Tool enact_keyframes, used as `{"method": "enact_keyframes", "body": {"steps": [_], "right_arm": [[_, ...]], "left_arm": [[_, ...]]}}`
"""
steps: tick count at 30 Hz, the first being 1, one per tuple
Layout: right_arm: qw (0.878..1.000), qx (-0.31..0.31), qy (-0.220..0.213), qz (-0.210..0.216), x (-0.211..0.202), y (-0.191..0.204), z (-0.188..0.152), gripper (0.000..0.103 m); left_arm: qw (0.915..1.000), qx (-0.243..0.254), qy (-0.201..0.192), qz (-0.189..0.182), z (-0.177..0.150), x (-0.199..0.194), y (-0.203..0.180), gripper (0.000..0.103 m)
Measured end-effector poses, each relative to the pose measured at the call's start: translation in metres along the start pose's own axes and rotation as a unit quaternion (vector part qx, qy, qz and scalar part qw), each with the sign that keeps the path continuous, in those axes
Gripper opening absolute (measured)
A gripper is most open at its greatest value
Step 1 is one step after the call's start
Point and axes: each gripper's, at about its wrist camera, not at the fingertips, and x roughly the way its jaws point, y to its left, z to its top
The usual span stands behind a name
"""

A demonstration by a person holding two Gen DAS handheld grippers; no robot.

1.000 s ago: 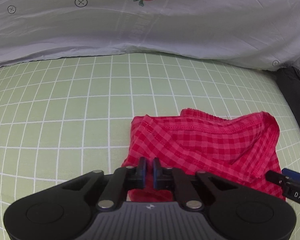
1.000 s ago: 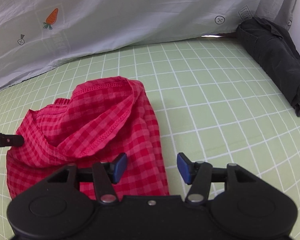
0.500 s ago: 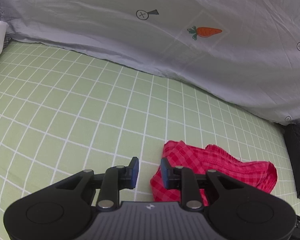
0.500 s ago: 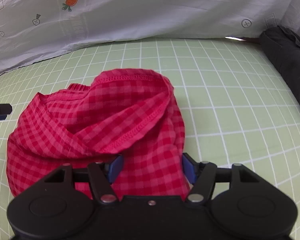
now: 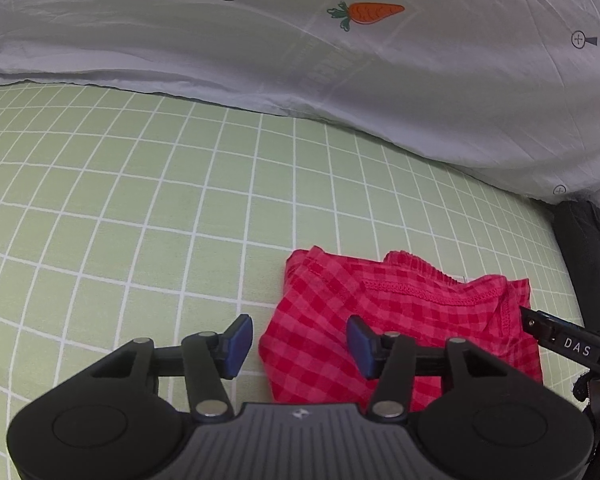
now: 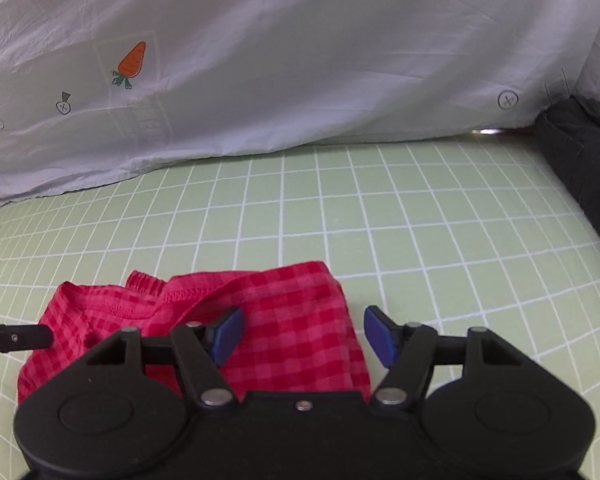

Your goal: Fold clothes

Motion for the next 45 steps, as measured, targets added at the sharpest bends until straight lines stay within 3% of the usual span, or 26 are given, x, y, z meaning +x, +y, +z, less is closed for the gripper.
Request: {"method": "enact_keyframes", "body": {"steps": [1, 3, 4, 5, 9, 13, 16, 18, 19, 20, 21, 22, 23, 26, 32, 34, 37, 39, 41, 42, 43, 44, 45], "right_arm": [[1.0, 0.011, 0.004, 0.003, 0.001, -0.004, -0.001, 0.065], [1.0, 0.028, 0.011, 0.007, 0.004, -0.009, -0.004, 0.061], [0.999, 0.032, 0.012, 0.01, 0.004, -0.011, -0.005, 0.056], [0.999, 0.035, 0.012, 0.016, 0.005, -0.012, -0.006, 0.042], [0.999, 0.034, 0.013, 0.023, 0.006, -0.014, -0.009, 0.005], [0.999, 0.051, 0.01, 0.013, 0.003, -0.023, -0.01, 0.001], [0.998, 0.064, 0.009, 0.006, 0.0, -0.031, -0.011, 0.001], [0.998, 0.063, 0.01, -0.004, -0.002, -0.032, -0.013, 0.003], [0.998, 0.066, 0.01, -0.006, -0.004, -0.033, -0.014, 0.008], [0.997, 0.07, 0.01, -0.007, -0.006, -0.034, -0.015, 0.02], [0.997, 0.075, 0.01, -0.006, -0.007, -0.034, -0.016, 0.031], [0.997, 0.078, 0.009, -0.004, -0.009, -0.034, -0.018, 0.051], [0.997, 0.08, 0.009, 0.0, -0.01, -0.033, -0.019, 0.062], [0.997, 0.065, 0.021, 0.019, -0.008, -0.022, -0.025, 0.07], [0.998, 0.037, 0.044, 0.034, 0.005, -0.002, -0.029, 0.076], [0.997, 0.034, 0.048, 0.039, 0.009, 0.002, -0.028, 0.076], [0.997, 0.03, 0.051, 0.048, 0.013, 0.008, -0.026, 0.076], [0.997, 0.028, 0.051, 0.059, 0.014, 0.011, -0.025, 0.069], [0.996, 0.029, 0.054, 0.069, 0.014, 0.015, -0.024, 0.052], [0.995, 0.028, 0.057, 0.076, 0.015, 0.018, -0.024, 0.049], [0.994, 0.026, 0.061, 0.085, 0.015, 0.02, -0.023, 0.04], [0.993, 0.025, 0.065, 0.091, 0.016, 0.024, -0.023, 0.027], [0.993, 0.024, 0.068, 0.097, 0.015, 0.027, -0.023, 0.023]], "left_arm": [[1.0, 0.004, 0.002, -0.001, 0.001, 0.003, -0.001, 0.051], [1.0, 0.009, 0.003, -0.002, 0.002, 0.008, -0.002, 0.039], [0.9999, 0.009, 0.004, -0.005, 0.003, 0.01, -0.002, 0.019], [0.9999, 0.009, 0.005, -0.009, 0.004, 0.011, -0.001, 0.007], [0.9993, 0.015, -0.025, -0.023, 0.006, 0.002, -0.001, 0.002], [0.9955, -0.053, -0.076, -0.019, 0.006, -0.014, 0.015, 0.003], [0.9892, -0.114, -0.093, -0.006, 0.009, -0.018, 0.028, 0.011], [0.9885, -0.117, -0.093, 0.02, 0.012, -0.019, 0.03, 0.025], [0.9899, -0.11, -0.087, 0.023, 0.012, -0.019, 0.03, 0.043], [0.9917, -0.1, -0.077, 0.023, 0.012, -0.018, 0.029, 0.061], [0.9935, -0.089, -0.068, 0.023, 0.012, -0.017, 0.027, 0.069], [0.9955, -0.072, -0.056, 0.022, 0.01, -0.014, 0.023, 0.08], [0.9975, -0.051, -0.042, 0.021, 0.008, -0.01, 0.019, 0.082], [0.9997, 0.02, 0.004, 0.016, -0.001, 0.004, 0.0, 0.083], [0.9917, 0.118, 0.05, 0.007, -0.012, 0.031, -0.036, 0.082], [0.9891, 0.137, 0.054, 0.002, -0.011, 0.036, -0.045, 0.08], [0.9878, 0.147, 0.053, -0.007, -0.008, 0.04, -0.051, 0.065], [0.9879, 0.146, 0.05, -0.012, -0.006, 0.041, -0.053, 0.056], [0.9884, 0.143, 0.048, -0.02, -0.004, 0.042, -0.053, 0.038], [0.9888, 0.138, 0.049, -0.027, -0.003, 0.043, -0.053, 0.033], [0.9896, 0.128, 0.052, -0.038, -0.004, 0.043, -0.053, 0.02], [0.9902, 0.119, 0.055, -0.049, -0.004, 0.043, -0.052, 0.015], [0.9904, 0.111, 0.057, -0.059, -0.004, 0.043, -0.052, 0.014]]}}
